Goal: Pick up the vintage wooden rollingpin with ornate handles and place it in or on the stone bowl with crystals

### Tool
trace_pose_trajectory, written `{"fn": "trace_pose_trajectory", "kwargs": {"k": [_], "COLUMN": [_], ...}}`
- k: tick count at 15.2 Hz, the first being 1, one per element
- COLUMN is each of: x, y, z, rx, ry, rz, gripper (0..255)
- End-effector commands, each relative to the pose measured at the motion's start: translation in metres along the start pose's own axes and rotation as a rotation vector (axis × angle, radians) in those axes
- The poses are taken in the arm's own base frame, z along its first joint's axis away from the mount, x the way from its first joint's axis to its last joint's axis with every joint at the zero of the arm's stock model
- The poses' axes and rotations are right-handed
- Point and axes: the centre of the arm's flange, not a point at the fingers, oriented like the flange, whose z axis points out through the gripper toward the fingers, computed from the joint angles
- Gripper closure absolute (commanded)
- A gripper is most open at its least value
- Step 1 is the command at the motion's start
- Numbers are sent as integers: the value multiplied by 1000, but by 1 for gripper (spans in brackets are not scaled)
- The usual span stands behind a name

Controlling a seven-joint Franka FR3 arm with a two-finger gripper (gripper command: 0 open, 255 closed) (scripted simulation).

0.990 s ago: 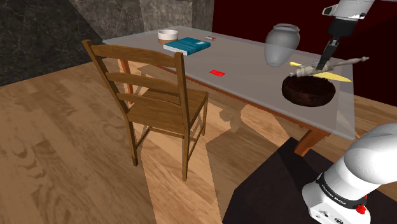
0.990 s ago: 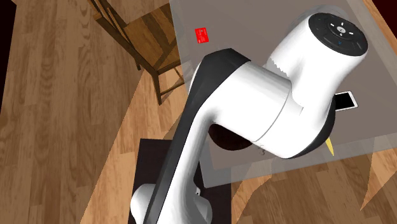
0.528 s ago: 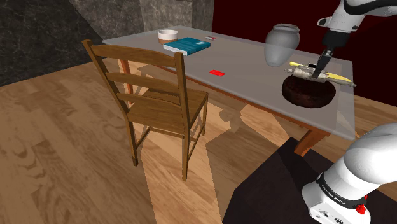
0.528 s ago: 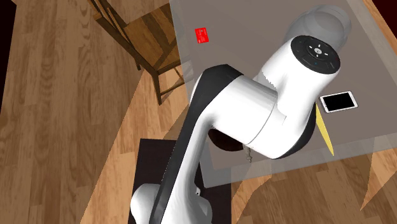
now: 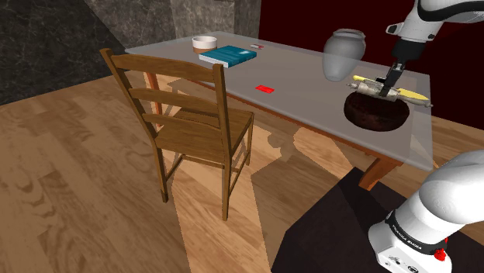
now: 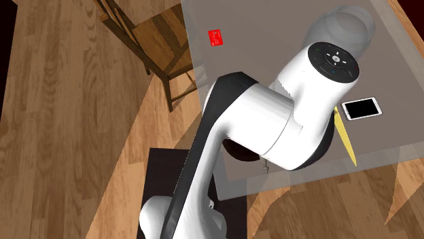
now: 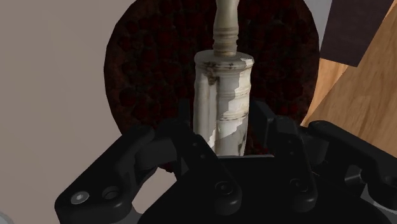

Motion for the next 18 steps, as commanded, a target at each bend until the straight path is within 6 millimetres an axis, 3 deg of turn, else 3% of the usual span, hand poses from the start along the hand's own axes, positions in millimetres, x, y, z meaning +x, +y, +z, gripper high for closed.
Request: {"fn": "trace_pose_trajectory", "kwargs": {"k": [1, 6, 10, 18], "x": [0, 0, 0, 0], "y": [0, 0, 0, 0], "z": [3, 3, -47, -47], "rx": [4, 4, 4, 4], "ry": [-6, -6, -6, -6], "rz": [0, 0, 0, 0], "gripper": [0, 0, 0, 0]}}
